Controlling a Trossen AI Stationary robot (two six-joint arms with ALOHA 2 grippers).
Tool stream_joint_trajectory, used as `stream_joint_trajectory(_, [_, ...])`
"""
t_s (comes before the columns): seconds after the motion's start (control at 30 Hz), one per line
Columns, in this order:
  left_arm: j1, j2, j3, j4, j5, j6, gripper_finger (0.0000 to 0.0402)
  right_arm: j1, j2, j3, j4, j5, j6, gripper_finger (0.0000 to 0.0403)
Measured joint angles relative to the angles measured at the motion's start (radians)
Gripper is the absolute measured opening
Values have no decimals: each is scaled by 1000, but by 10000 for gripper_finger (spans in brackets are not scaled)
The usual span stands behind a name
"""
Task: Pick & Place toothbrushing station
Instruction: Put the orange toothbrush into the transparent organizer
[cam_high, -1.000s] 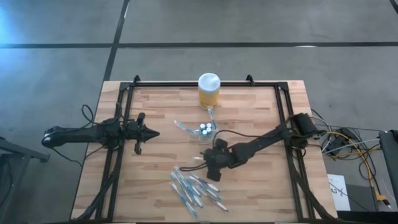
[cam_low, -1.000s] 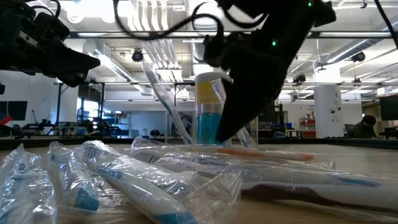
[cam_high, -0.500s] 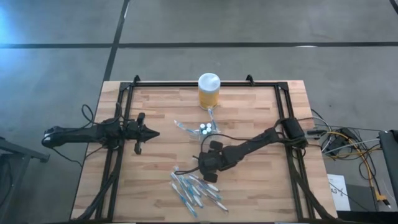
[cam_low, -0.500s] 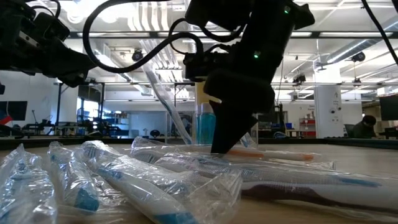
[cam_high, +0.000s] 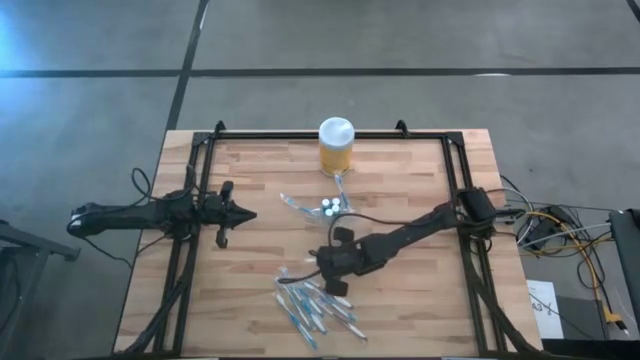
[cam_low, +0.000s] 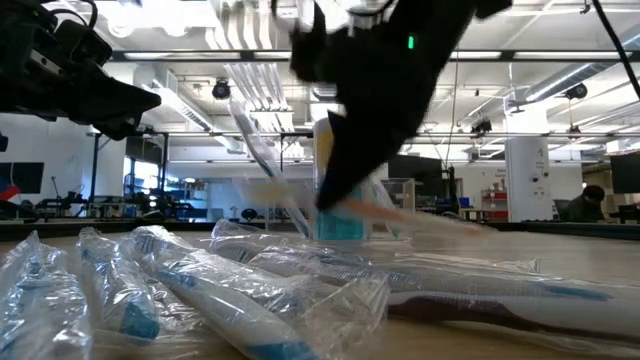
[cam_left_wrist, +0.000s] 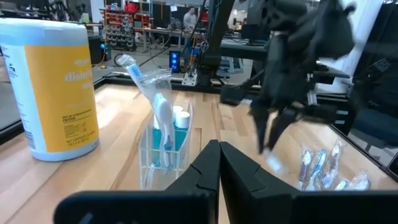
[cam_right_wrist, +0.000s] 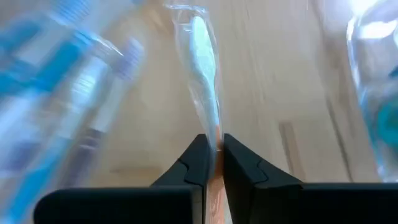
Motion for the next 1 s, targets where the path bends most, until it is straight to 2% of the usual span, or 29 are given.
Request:
stream_joint_trajectory(0.17, [0, 0, 0, 0, 2, 0, 9, 42, -119, -45, 94, 25, -50, 21])
stream_joint_trajectory(0.33, [0, 5, 0, 2, 3, -5, 15, 79, -270, -169, 264, 57, -96, 21])
stream_joint_trajectory(0.7, [-1, 13, 0, 0, 13, -6, 13, 87, -660, -620, 771, 80, -226, 20])
stream_joint_trajectory(0.8, [-1, 13, 0, 0, 14, -4, 8, 80, -775, -733, 858, 102, -237, 20])
stream_joint_trajectory(1.0, [-1, 13, 0, -2, 13, -5, 9, 81, -1006, -934, 938, 213, -257, 20])
